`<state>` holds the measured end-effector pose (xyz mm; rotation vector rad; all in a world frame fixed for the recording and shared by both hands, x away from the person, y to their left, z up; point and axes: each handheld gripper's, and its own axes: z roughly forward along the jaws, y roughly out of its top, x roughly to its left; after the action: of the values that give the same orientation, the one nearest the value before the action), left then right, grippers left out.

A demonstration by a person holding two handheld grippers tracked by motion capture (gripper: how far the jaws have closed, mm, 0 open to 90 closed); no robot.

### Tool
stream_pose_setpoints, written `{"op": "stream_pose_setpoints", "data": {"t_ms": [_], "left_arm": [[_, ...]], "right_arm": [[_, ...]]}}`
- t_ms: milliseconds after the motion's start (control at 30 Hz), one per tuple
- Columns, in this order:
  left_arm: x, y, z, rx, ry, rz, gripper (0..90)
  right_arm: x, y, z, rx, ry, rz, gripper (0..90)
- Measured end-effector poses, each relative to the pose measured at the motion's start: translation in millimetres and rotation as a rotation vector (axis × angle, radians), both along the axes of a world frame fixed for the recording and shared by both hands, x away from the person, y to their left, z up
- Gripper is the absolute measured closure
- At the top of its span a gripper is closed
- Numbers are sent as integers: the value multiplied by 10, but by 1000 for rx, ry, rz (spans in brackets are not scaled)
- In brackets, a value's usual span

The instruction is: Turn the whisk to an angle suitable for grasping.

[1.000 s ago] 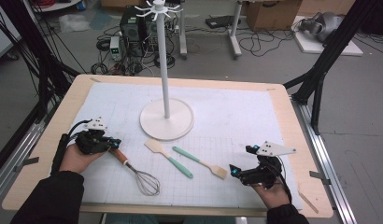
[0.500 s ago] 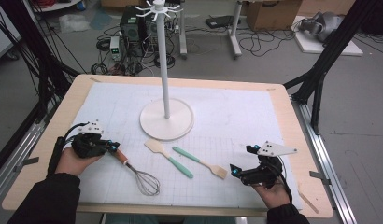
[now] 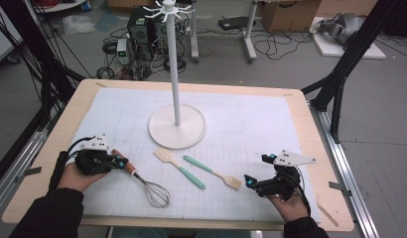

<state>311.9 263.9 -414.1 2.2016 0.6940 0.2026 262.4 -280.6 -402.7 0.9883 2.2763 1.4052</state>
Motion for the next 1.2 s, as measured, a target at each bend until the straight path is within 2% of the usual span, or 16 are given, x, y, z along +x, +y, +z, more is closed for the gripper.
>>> {"op": "stream_pose_setpoints", "data": {"t_ms": [233, 567, 967, 1200], "left_arm": [[-83, -22, -34, 7, 14, -22, 889], [-168, -88, -74, 18, 38, -82, 888], [-192, -216, -151, 25, 78, -150, 888], [-176, -297, -172, 32, 85, -176, 888]], "right_arm": [[-2, 2, 2, 2, 0, -1, 10], [-2, 3, 2, 3, 0, -2, 10], [3, 7, -4, 0, 0, 3, 10], [3, 8, -4, -1, 4, 3, 10]]}}
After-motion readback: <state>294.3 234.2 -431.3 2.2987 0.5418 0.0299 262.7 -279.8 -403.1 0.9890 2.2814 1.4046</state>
